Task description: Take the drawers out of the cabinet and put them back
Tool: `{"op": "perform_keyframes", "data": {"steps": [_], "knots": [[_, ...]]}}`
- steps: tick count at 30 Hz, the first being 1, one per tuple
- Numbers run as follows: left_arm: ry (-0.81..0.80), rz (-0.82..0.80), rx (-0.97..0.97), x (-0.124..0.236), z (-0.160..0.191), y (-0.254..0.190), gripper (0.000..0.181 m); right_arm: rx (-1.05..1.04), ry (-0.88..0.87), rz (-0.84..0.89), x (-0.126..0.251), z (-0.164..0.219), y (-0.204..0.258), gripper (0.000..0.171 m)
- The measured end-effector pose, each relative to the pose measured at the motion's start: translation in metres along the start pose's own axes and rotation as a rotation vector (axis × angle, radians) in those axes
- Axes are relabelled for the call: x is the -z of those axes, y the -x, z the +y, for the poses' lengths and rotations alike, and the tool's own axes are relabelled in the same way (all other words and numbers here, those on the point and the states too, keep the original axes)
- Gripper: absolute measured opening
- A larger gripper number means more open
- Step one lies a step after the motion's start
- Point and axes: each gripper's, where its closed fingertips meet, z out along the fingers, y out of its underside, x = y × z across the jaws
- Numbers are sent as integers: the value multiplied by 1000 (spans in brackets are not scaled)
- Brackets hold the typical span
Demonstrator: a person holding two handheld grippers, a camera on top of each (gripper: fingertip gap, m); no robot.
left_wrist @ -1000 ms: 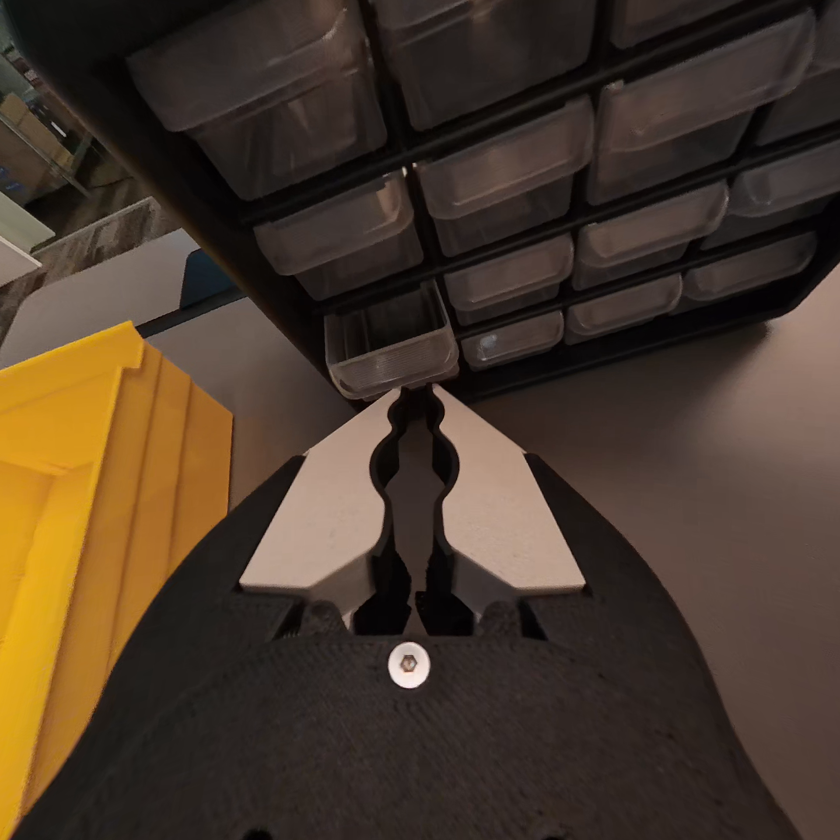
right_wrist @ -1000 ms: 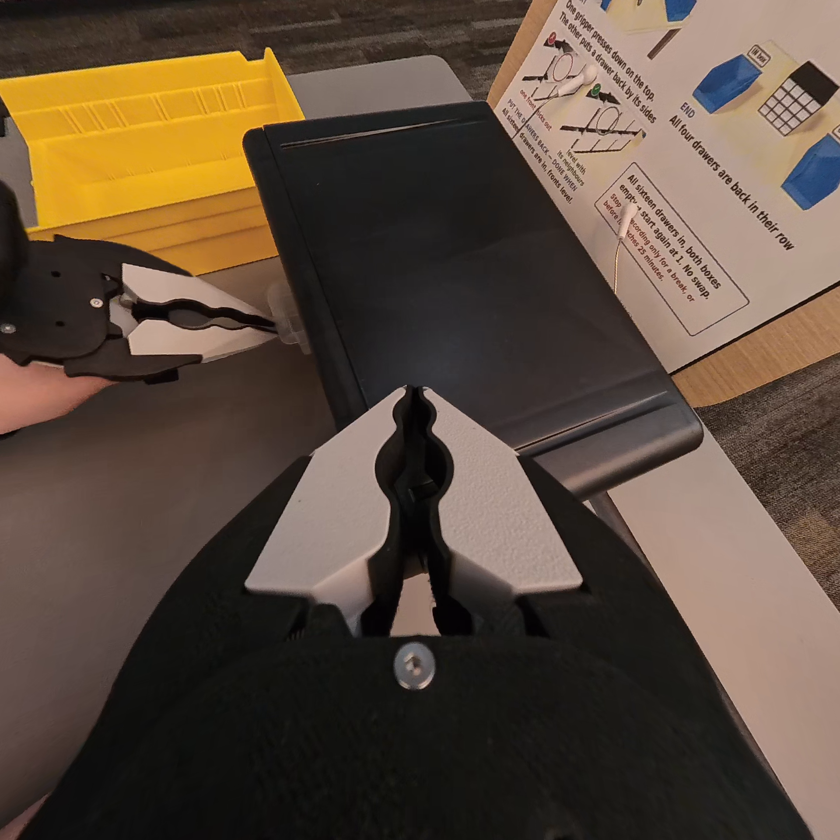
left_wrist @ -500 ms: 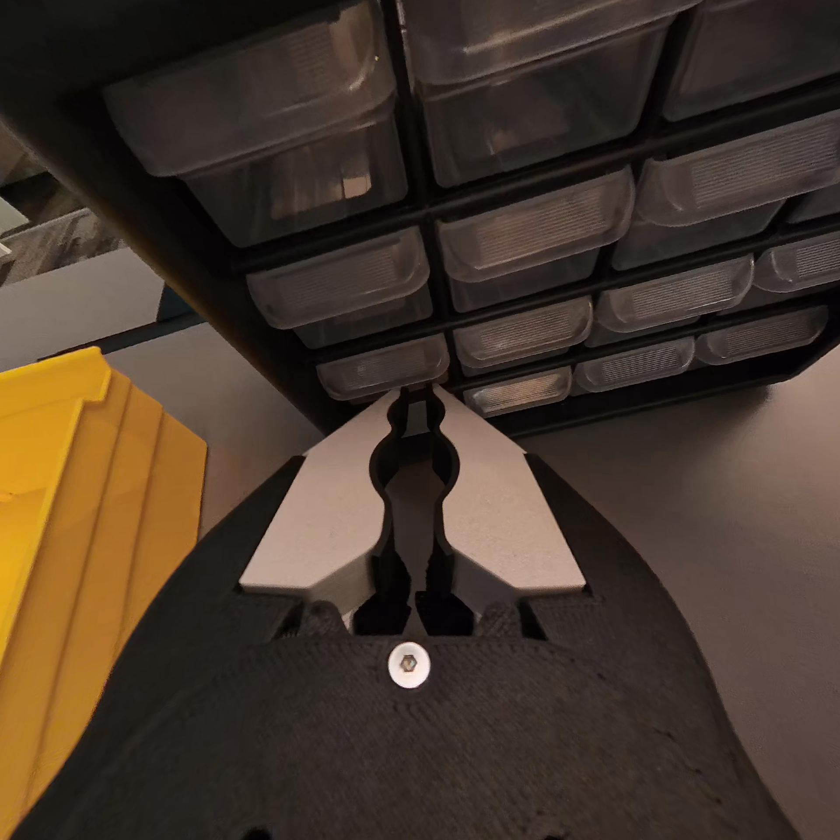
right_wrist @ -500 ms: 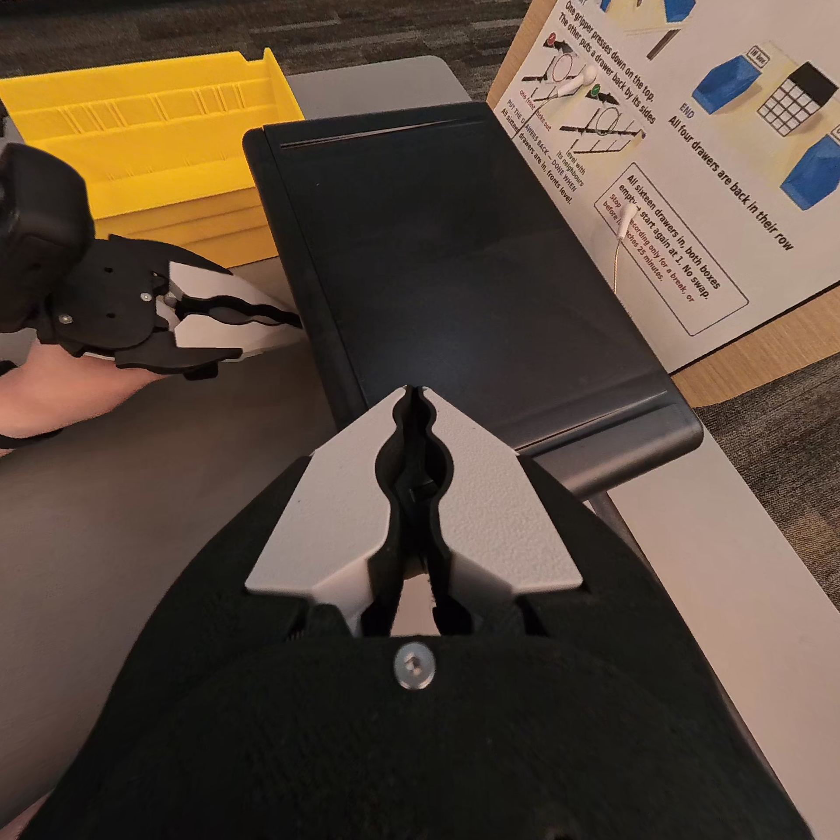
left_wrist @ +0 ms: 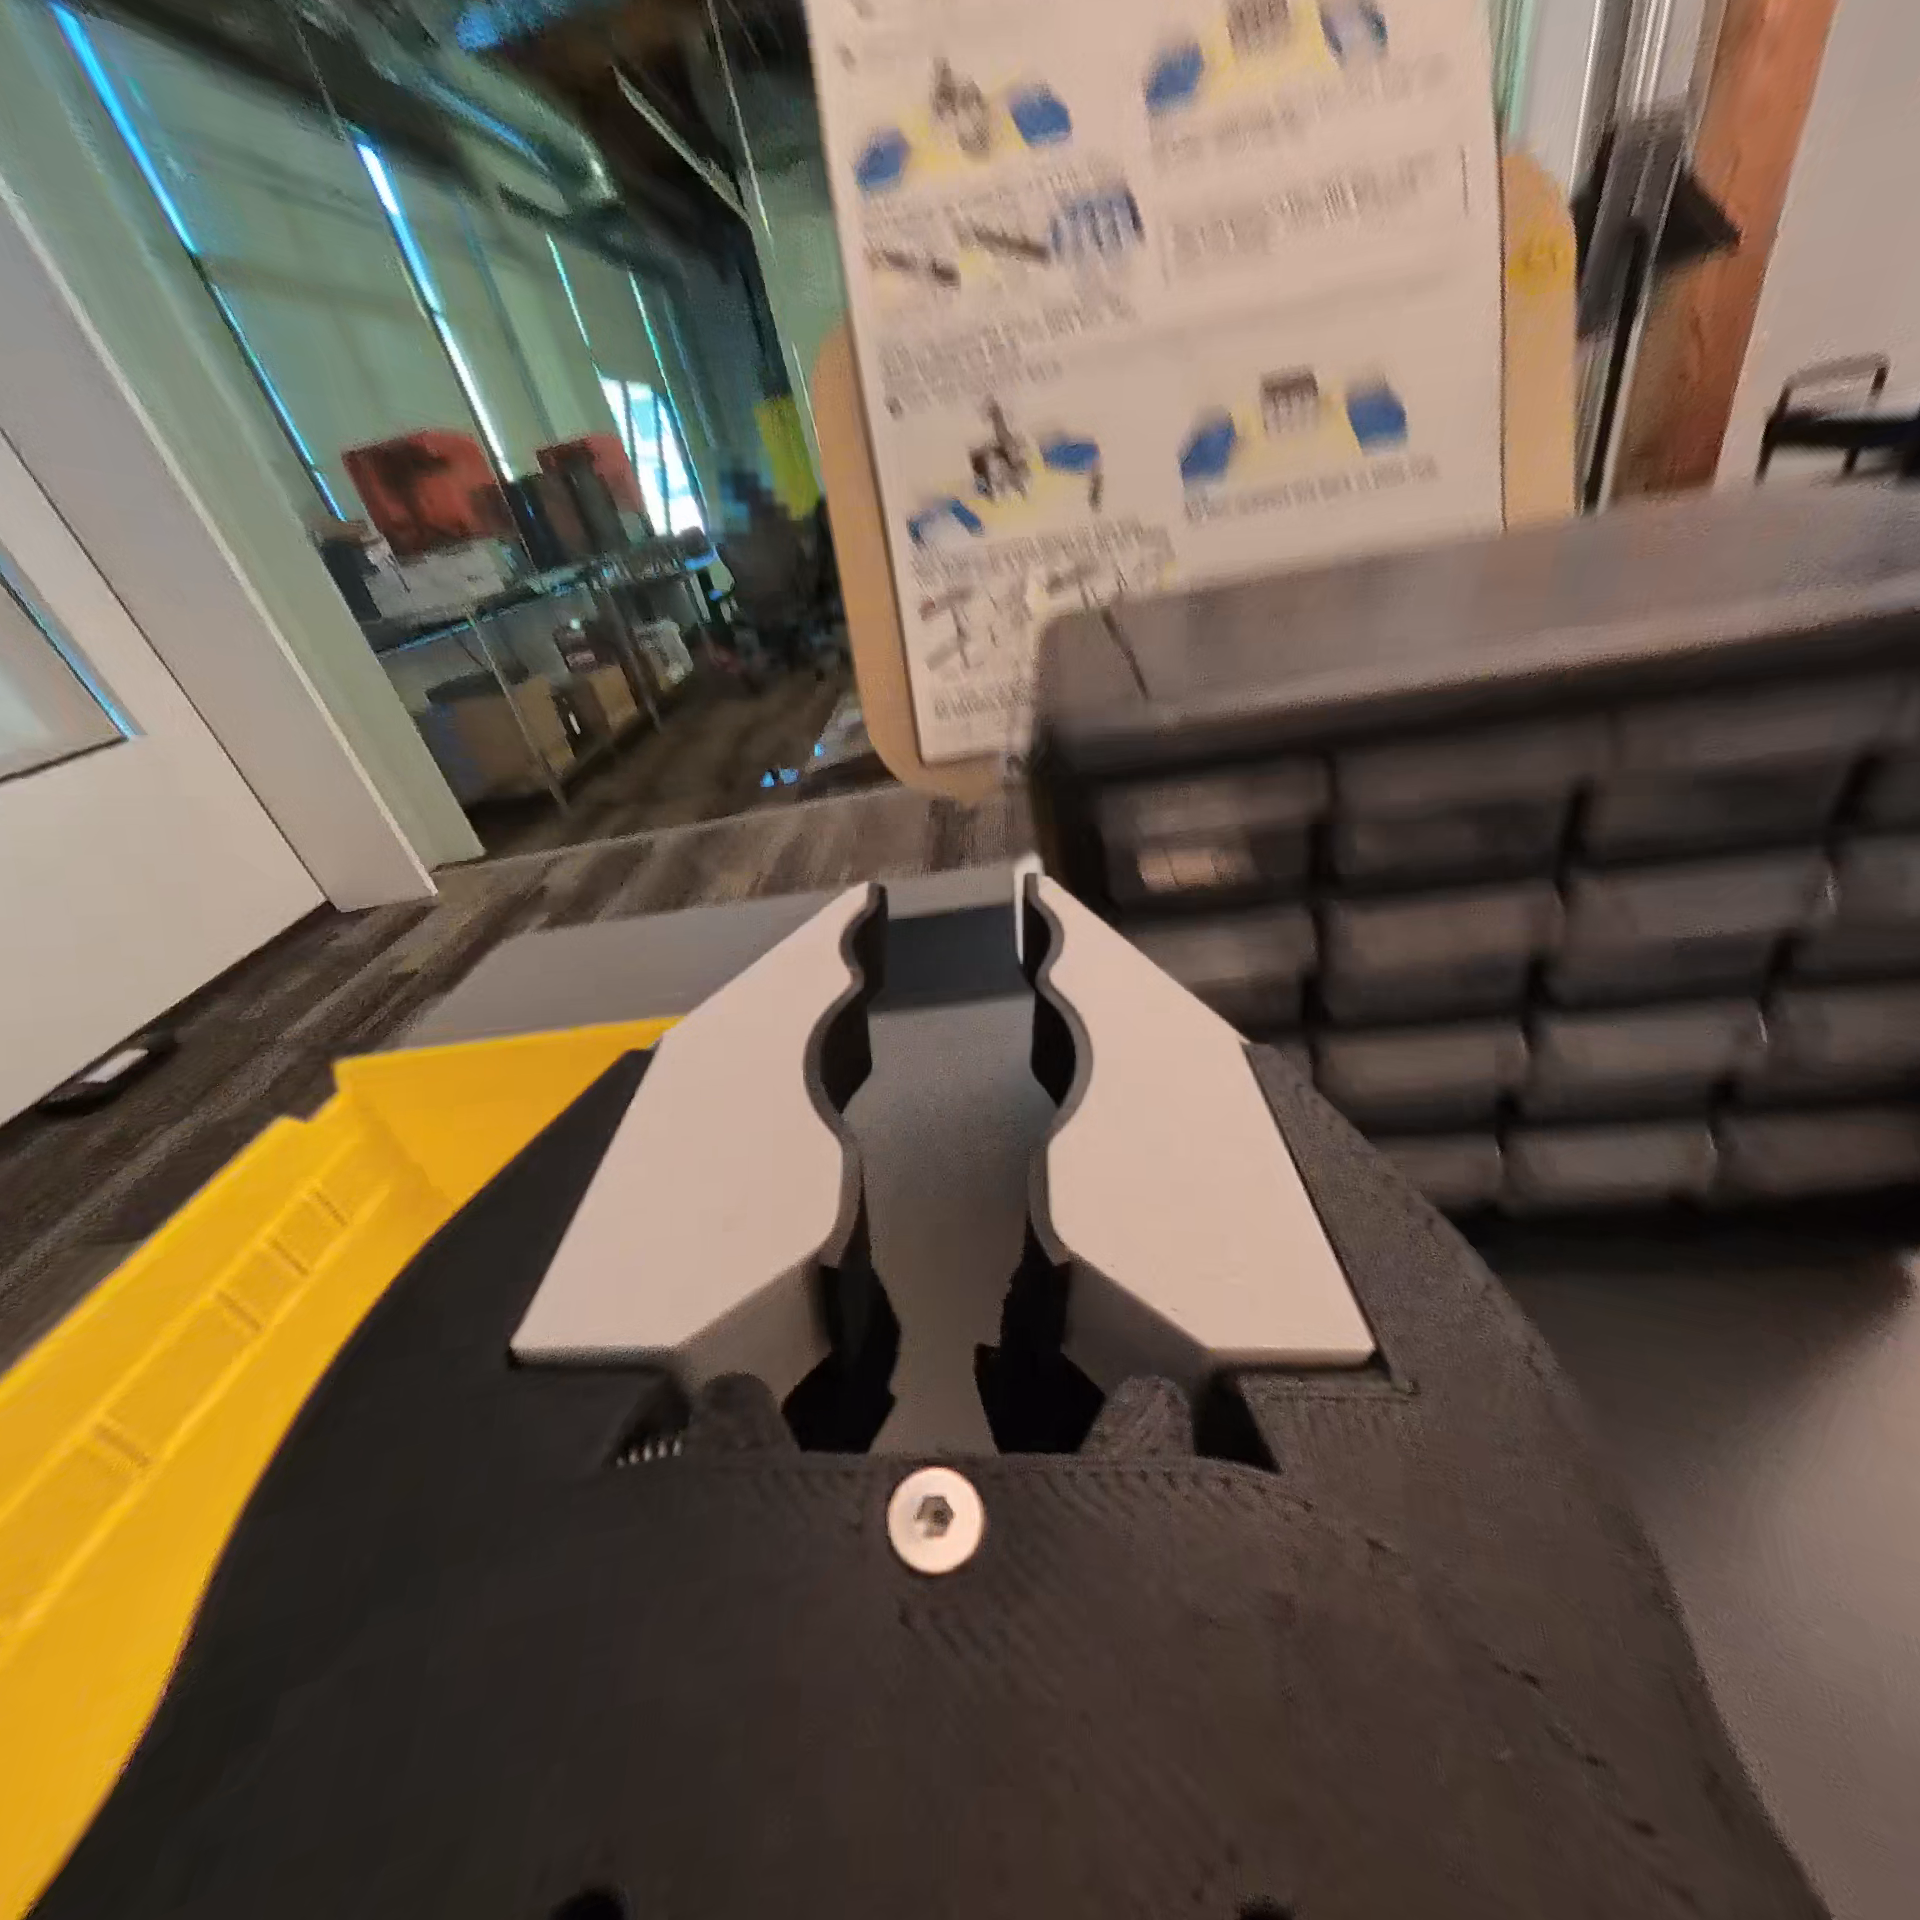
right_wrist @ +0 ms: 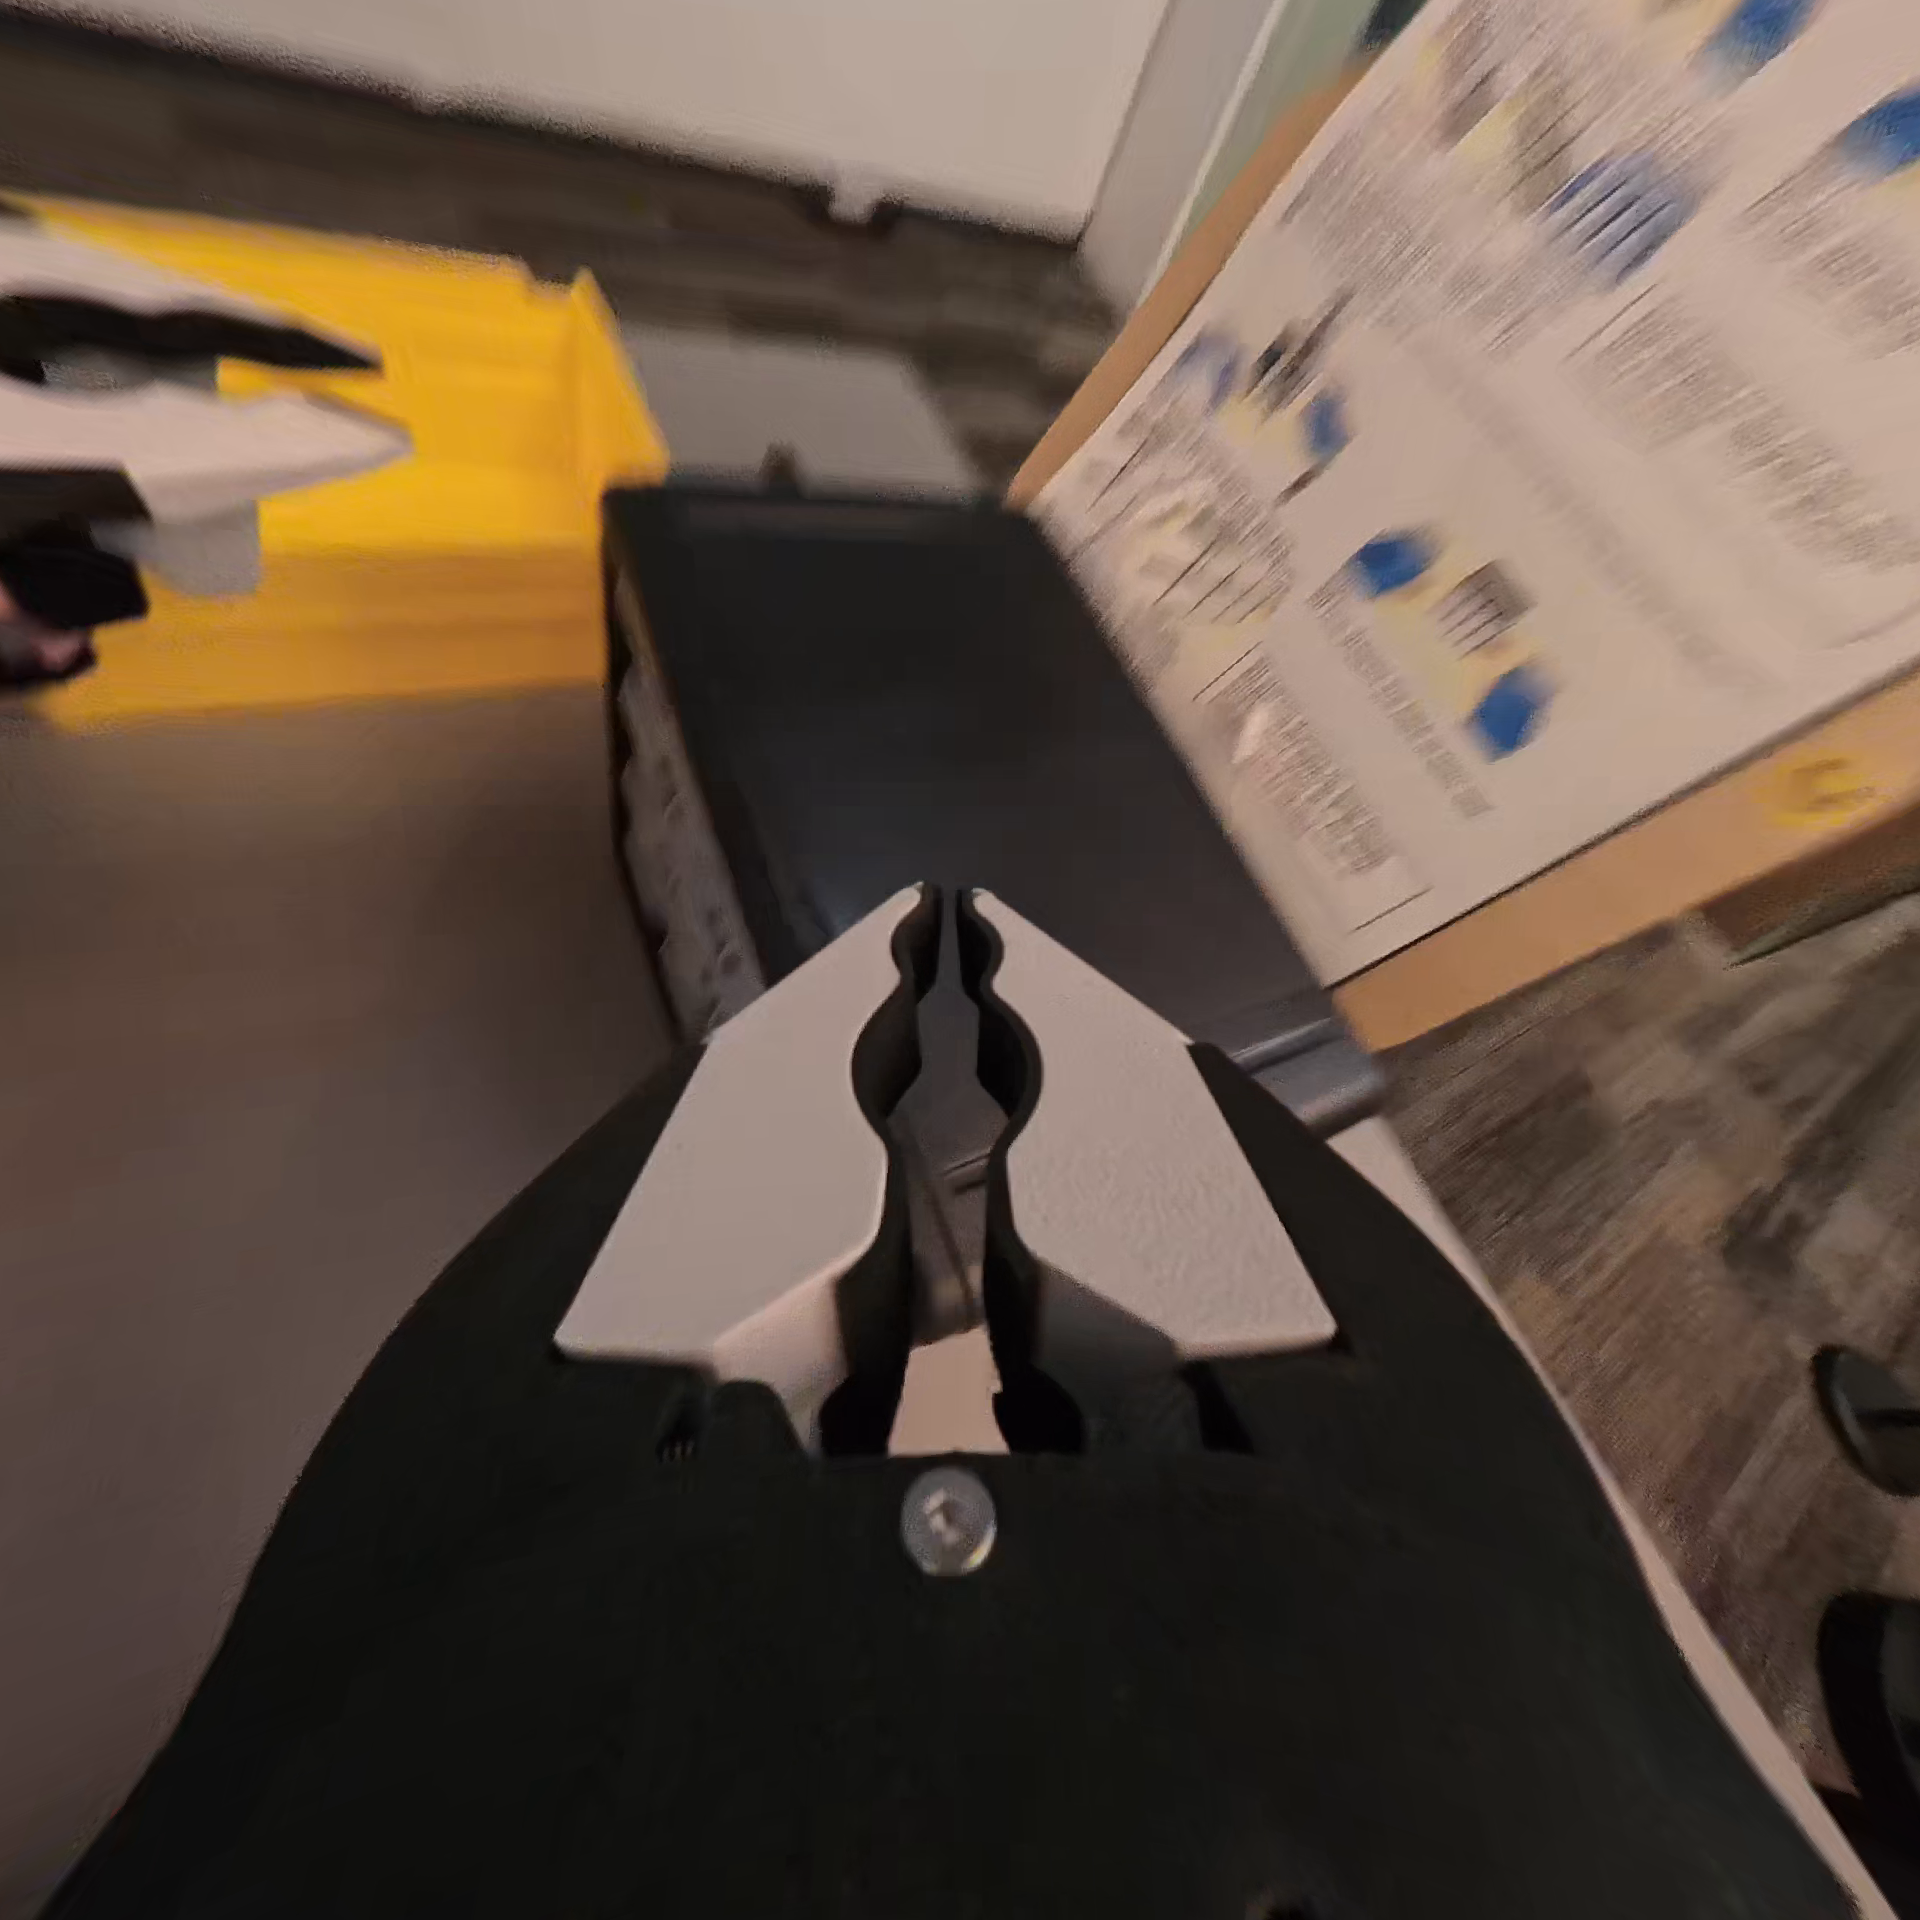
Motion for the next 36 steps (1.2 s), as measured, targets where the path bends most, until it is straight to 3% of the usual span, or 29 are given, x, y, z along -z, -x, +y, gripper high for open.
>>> {"op": "perform_keyframes", "data": {"steps": [3,5,9,14,17,19,21,23,25,27,31,36], "knots": [[4,1,65,-25,-22,30,26,-53,-310,269,53,-46,-32,9],[5,99,110,-45,-34,33,0,-78,-436,399,85,-53,-47,9],[-1,260,277,-79,-44,30,0,-144,-421,633,96,0,-93,5],[194,356,167,-123,7,19,0,-212,-296,475,37,80,-98,2],[223,336,107,-153,26,19,0,-364,-286,353,14,98,-95,23],[191,310,146,-171,27,22,11,-501,-349,344,13,101,-104,30],[165,352,255,-183,22,20,34,-630,-475,260,14,93,-107,35],[127,502,457,-186,4,8,51,-795,-557,104,14,84,-106,49],[68,706,690,-178,-23,-2,66,-910,-545,-38,7,80,-103,66],[70,847,869,-174,-39,-10,81,-956,-511,-105,-2,78,-103,71],[311,906,809,-186,-8,-38,108,-934,-411,-179,-25,71,-103,78],[408,1125,832,-180,-5,-61,99,-868,-361,-185,-36,73,-116,80]]}}
